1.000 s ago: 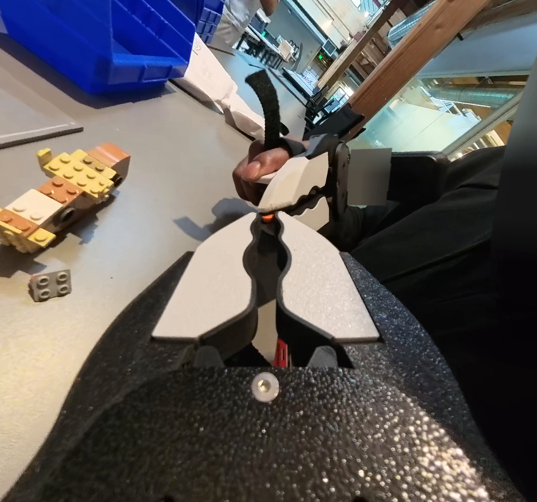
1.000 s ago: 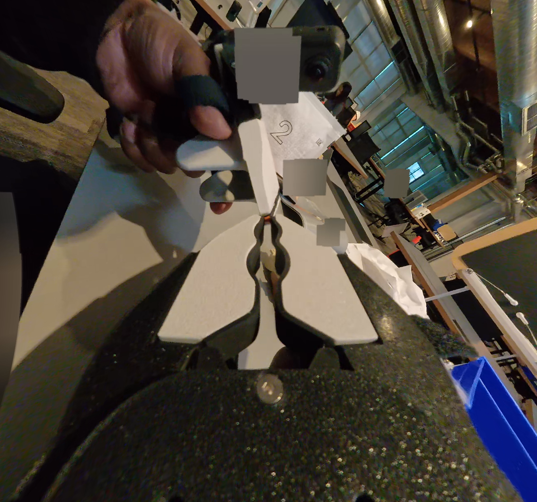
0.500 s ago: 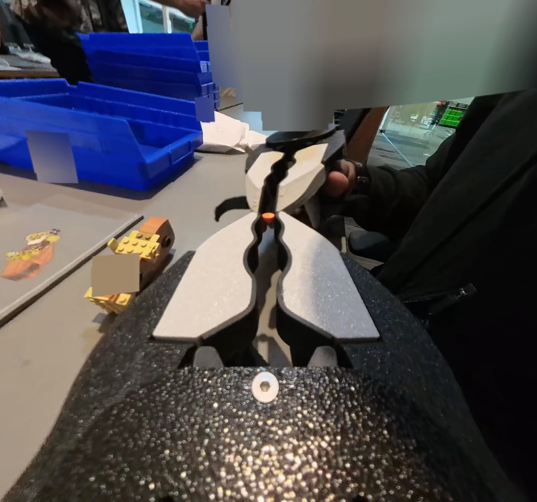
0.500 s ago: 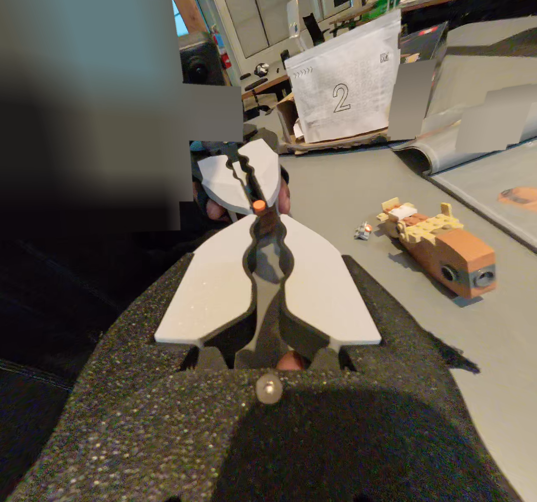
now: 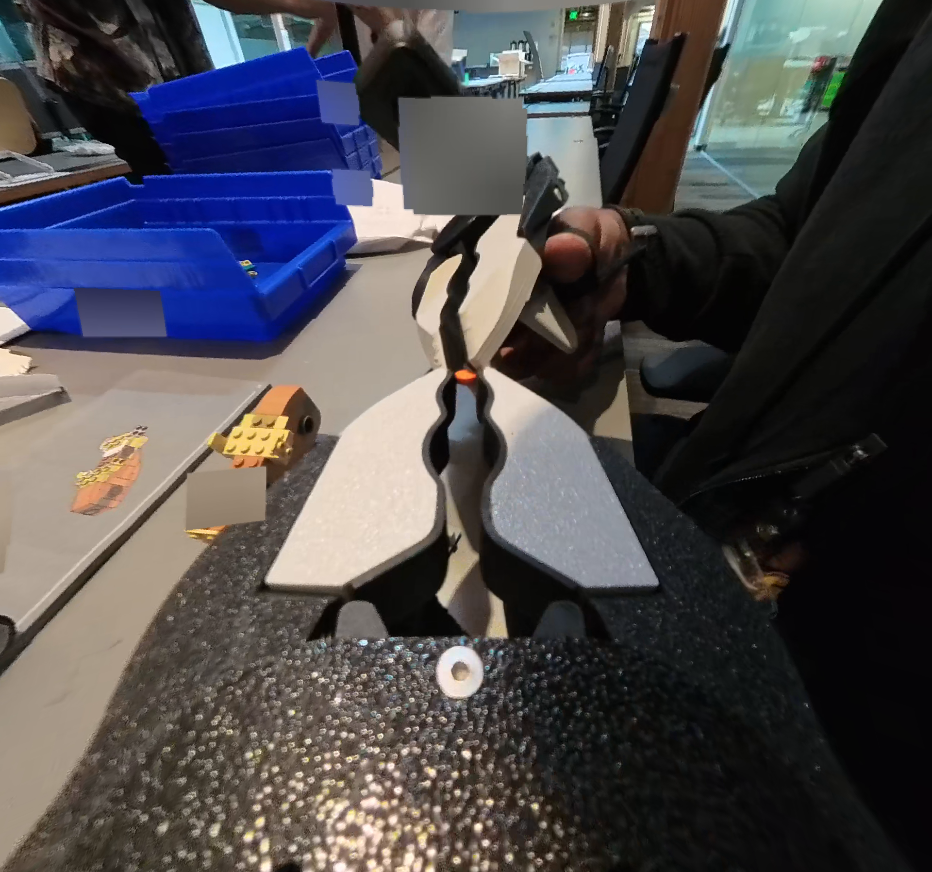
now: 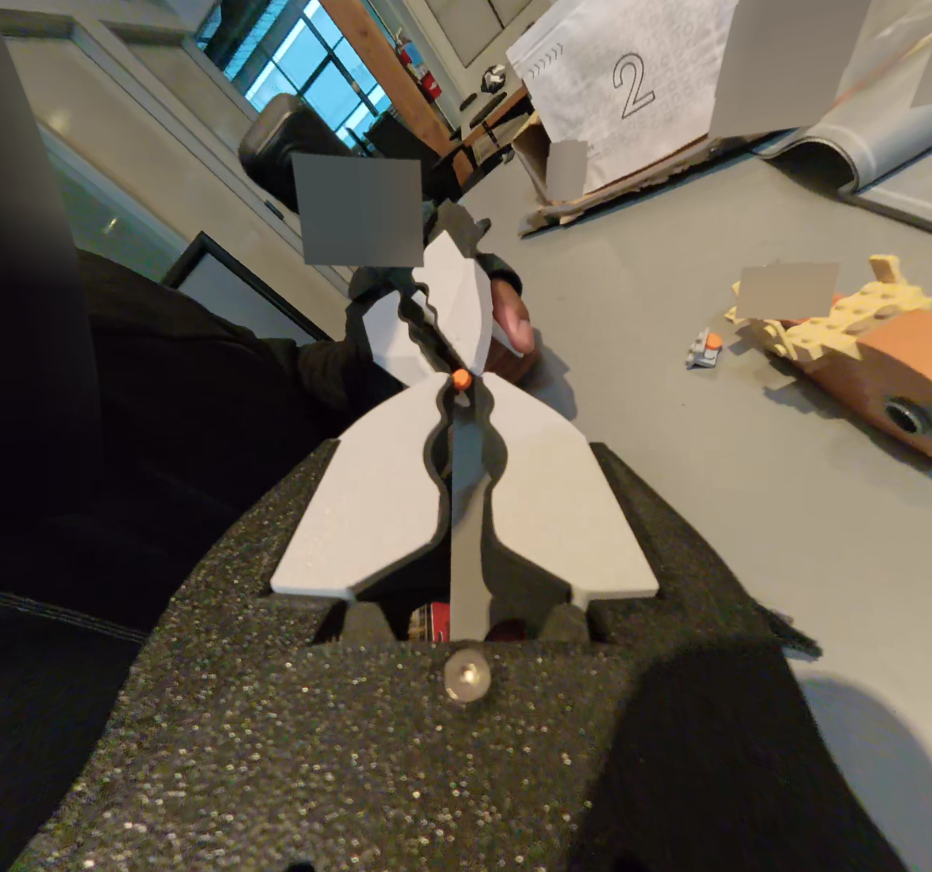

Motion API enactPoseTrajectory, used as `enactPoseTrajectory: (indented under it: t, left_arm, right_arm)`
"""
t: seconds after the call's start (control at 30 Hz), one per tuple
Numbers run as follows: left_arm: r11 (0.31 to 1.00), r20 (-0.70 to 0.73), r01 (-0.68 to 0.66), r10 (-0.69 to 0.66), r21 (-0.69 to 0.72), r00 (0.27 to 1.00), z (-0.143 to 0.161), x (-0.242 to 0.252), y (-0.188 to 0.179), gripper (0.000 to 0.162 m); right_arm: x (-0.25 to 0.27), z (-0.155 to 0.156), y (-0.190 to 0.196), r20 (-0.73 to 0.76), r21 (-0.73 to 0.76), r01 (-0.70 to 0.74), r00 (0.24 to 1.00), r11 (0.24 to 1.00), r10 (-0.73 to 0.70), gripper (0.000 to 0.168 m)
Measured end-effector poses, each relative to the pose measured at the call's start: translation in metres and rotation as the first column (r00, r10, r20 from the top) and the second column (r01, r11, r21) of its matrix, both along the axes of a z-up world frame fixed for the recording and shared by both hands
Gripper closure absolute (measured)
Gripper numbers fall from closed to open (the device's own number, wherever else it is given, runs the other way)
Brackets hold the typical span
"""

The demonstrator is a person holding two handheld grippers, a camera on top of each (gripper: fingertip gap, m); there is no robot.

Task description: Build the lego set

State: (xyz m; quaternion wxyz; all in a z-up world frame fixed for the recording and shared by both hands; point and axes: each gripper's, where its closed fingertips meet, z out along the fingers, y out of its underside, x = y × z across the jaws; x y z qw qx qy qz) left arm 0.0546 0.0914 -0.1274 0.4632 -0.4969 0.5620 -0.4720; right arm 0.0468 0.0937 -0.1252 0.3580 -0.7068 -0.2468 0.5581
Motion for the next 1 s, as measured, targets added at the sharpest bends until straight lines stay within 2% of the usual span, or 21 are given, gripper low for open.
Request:
enactPoseTrajectory:
  t: [0.2, 0.37, 1.0]
  left_arm:
    - [0.990, -0.045, -0.009, 0.015, 0.139, 0.999, -0.0030, 0.0000, -0.0016, 0.155]
    - [0.965, -0.042, 0.004, 0.007, 0.260, 0.999, -0.0018, 0.0002, -0.0053, 0.155]
    - [0.917, 0.000, 0.030, -0.032, 0.398, 0.999, -0.0028, 0.0027, -0.0074, 0.155]
  right_arm:
    - [-0.0002, -0.0040, -0.0026, 0.032, -0.061, -0.030, 0.999, 0.998, 0.032, 0.161]
    - [-0.0010, -0.0023, -0.0059, -0.001, -0.111, -0.074, 0.997, 0.991, 0.075, 0.163]
    - [0.0014, -0.0034, -0.0090, -0.061, -0.185, -0.128, 0.991, 0.974, 0.119, 0.164]
